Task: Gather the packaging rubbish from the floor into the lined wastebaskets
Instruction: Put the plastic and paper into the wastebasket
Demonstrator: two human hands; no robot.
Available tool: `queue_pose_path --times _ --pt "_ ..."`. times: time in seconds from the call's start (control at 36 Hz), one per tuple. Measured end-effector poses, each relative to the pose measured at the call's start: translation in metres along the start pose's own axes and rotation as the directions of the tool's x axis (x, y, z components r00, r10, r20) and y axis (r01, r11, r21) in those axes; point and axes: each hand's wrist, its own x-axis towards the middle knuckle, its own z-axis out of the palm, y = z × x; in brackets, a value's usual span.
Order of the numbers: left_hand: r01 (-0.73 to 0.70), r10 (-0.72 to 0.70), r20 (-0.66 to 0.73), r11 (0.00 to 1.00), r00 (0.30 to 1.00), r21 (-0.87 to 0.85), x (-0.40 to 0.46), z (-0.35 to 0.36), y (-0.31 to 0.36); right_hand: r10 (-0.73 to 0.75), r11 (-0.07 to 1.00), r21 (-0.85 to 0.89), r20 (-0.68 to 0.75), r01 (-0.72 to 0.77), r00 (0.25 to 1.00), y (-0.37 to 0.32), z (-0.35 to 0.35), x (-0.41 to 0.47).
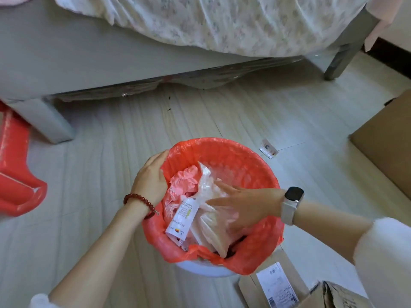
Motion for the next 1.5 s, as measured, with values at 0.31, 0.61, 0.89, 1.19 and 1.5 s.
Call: queue_pose_path --times 0.31,0.61,0.89,1.19,1.5 --pt "-0.015 0.015 0.005 1.0 1.0 0.001 -0.003 0.002 0.001 -0.354 0.821 -0.536 -0.21 0.196 0.912 -0.025 0.026 0.027" --pt "-0.025 0.024 0.02 0.998 1.0 0.053 -0.008 0.001 0.003 -0.192 0.933 -0.313 -0.008 0.18 0.981 -0.027 0.028 0.054" --pt "-0.112 0.111 0.014 0.987 0.994 0.114 0.036 0.008 0.076 -0.019 0.918 0.348 -0.438 0.189 0.899 0.028 -0.051 -0.037" --pt "-0.477 0.472 0.299 0.877 0.829 -0.063 0.027 0.144 0.239 0.587 0.64 0.766 -0.529 0.049 0.613 0.161 0.046 -0.14" --pt "-0.478 0.287 0.837 0.878 0.466 -0.035 -0.08 0.332 0.273 0.866 0.277 0.885 -0.062 -0.373 0.496 0.202 0.283 -0.224"
